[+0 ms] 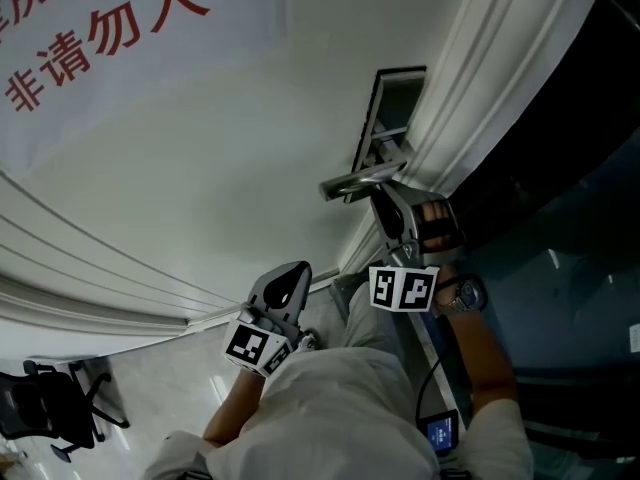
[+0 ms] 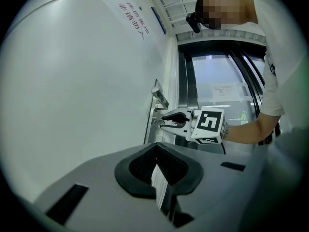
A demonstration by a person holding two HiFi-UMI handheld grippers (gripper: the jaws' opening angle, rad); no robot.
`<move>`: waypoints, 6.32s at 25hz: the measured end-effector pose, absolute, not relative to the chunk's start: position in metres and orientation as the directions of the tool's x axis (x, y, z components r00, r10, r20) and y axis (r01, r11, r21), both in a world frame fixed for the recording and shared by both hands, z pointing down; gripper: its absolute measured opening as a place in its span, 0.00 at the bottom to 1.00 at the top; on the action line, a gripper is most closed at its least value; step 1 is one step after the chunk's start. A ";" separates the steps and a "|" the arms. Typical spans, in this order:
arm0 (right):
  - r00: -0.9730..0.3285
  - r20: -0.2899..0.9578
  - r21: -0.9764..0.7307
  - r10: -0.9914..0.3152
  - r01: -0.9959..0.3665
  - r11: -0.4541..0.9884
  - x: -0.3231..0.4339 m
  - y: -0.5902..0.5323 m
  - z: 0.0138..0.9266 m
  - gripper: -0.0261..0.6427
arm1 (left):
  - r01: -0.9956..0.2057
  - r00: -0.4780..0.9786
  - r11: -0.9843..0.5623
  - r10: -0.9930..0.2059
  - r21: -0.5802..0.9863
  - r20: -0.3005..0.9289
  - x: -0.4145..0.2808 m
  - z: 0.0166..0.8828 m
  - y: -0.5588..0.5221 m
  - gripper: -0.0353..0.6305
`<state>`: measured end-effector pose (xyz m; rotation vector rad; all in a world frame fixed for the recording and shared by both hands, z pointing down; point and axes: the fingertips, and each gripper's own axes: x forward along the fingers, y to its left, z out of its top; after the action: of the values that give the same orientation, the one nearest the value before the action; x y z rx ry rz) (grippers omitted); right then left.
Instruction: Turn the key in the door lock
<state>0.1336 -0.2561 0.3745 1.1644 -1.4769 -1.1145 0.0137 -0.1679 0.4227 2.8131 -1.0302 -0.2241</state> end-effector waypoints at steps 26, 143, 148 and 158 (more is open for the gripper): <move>-0.246 0.101 -0.003 -0.964 -0.969 0.247 0.152 -0.284 0.357 0.06 | -0.646 0.742 -0.736 -0.668 0.202 -0.059 0.006 0.433 -0.180 0.06; -0.541 -0.007 -0.909 -0.841 -0.347 0.231 0.161 -0.283 0.367 0.06 | -0.654 0.750 -0.748 -0.661 0.112 -0.039 0.018 0.427 -0.160 0.06; -0.522 0.129 -0.582 -0.843 -0.728 0.362 0.151 -0.275 0.367 0.26 | -0.668 0.738 -0.737 -0.674 0.103 -0.039 0.013 0.423 -0.165 0.06; -0.172 0.178 0.580 -0.969 -0.777 0.244 0.149 -0.265 0.364 0.30 | -0.641 0.760 -0.759 -0.648 0.109 -0.046 0.021 0.425 -0.167 0.06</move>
<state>0.1487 -0.2647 0.3638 1.5882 -2.0105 -0.4920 0.0209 -0.1669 0.4251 2.8649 -1.0522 -0.1234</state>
